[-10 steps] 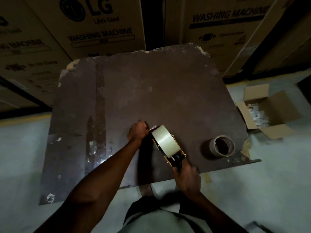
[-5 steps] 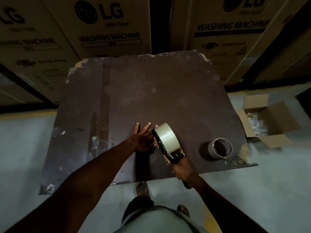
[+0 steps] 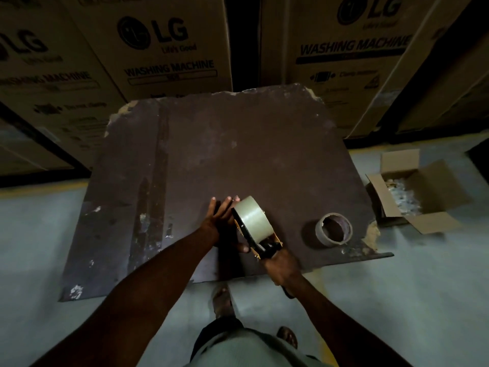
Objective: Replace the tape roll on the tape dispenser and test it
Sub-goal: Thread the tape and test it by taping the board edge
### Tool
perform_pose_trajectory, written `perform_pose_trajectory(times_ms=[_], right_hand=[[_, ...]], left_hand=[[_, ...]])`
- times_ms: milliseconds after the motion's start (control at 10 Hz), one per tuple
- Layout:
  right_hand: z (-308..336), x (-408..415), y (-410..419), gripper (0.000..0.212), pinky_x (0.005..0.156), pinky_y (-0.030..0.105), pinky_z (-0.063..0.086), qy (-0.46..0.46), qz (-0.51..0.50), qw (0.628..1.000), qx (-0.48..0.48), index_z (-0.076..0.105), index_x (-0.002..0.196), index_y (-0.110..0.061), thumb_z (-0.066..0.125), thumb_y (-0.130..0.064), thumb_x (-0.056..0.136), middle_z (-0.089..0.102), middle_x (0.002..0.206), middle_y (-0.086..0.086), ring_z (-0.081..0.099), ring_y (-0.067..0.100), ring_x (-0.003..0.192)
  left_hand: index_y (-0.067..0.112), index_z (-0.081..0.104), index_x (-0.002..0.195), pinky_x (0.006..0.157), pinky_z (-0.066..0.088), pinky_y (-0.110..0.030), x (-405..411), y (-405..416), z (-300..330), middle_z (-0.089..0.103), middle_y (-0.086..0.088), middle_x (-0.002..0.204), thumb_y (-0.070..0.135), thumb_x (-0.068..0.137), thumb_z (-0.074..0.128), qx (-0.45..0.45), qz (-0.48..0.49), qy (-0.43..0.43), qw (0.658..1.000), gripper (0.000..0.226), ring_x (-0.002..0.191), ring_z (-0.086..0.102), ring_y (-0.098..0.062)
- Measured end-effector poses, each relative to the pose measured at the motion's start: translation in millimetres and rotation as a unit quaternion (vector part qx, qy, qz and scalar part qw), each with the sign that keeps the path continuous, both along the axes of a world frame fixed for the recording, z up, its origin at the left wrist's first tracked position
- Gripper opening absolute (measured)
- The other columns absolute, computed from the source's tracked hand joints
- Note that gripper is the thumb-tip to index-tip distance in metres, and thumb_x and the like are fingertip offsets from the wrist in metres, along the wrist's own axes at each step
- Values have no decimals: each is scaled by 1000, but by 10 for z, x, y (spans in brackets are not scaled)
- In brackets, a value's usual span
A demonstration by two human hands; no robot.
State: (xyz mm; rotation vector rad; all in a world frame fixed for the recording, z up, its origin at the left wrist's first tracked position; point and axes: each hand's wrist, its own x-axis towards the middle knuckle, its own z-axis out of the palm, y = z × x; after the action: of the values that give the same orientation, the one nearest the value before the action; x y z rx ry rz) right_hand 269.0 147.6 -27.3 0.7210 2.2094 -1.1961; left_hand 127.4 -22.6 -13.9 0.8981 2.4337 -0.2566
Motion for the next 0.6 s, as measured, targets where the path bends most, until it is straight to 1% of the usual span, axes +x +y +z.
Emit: perform_pose_trajectory(times_ms=[100,200,300,400,500,600], right_hand=[[-15,216,79,21,73,34,55,6,-24,1000,4,72,102,-15,71,-24,83,73,93,5,68,23,78],[-64,534,187,32,71,28,51,-13,-48,999,-4,72,109,-13,77,-22,80,72,96,3,66,16,79],[-108,765,263,37,72,26,47,-20,-60,998,10,72,109,-15,79,-30,76,74,103,3,61,9,73],[-96,883,303,44,81,32,55,-15,-56,998,13,69,113,-17,76,-39,75,74,109,6,69,22,92],[-86,1009,354,45,82,33,55,-3,-54,998,10,69,115,-18,75,-41,76,74,108,6,69,24,96],[-113,1188,420,38,66,25,52,0,-53,999,10,69,110,-14,76,-35,79,74,97,5,69,15,81]], left_hand=[[24,-2,157,117,-25,-45,112,-90,-95,-9,-1,167,56,85,62,127,57,22,990,101,150,-18,-11],[12,-7,156,119,-14,-57,150,-10,-126,-17,-7,163,80,72,55,61,-27,17,998,124,152,-16,-22],[10,-8,155,118,-14,-62,385,140,-222,-20,-14,161,91,65,45,31,-113,29,993,132,151,-17,-31],[14,-7,156,115,-19,-59,636,192,-289,-27,-12,155,99,55,35,69,-133,19,988,137,147,-23,-32],[11,4,156,114,-16,-62,757,199,-295,-23,-12,158,83,77,35,50,-158,48,985,112,150,-17,-34],[9,16,155,116,-10,-62,891,239,-297,-8,-18,164,47,97,36,37,-194,66,978,72,152,-7,-39]])
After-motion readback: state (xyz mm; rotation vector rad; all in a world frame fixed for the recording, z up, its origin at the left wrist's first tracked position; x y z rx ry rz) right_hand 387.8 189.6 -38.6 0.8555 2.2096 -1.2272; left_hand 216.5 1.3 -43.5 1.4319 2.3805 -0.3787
